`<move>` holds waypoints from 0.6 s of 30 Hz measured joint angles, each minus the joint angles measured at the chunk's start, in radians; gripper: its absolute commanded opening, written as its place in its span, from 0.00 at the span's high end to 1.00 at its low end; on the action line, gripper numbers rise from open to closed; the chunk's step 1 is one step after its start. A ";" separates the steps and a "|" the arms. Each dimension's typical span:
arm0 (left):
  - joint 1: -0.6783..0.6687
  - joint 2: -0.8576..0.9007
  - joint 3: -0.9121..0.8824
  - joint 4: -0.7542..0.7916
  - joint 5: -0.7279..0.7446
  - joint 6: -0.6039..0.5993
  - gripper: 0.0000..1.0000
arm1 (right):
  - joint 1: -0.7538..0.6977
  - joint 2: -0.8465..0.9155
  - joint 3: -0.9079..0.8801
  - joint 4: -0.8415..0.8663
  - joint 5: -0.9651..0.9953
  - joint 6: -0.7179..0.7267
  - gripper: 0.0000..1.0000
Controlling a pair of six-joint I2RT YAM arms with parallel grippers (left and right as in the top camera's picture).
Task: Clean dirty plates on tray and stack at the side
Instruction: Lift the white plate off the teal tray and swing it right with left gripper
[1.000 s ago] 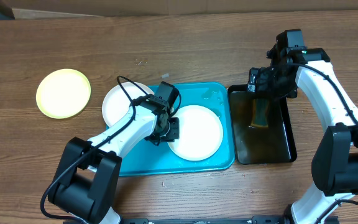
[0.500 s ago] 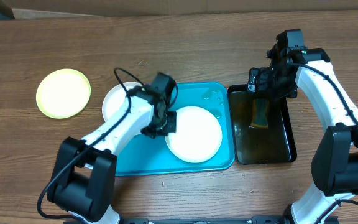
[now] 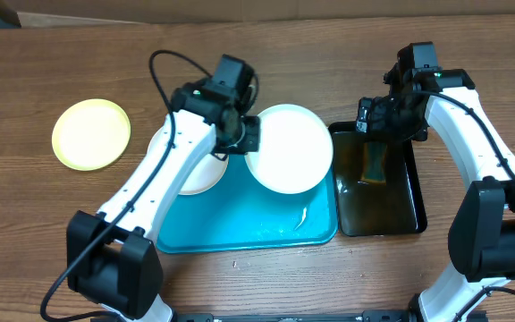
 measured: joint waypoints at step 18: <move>-0.500 0.000 0.034 0.109 -0.533 -0.063 0.96 | 0.000 0.000 0.000 0.000 0.000 0.000 0.00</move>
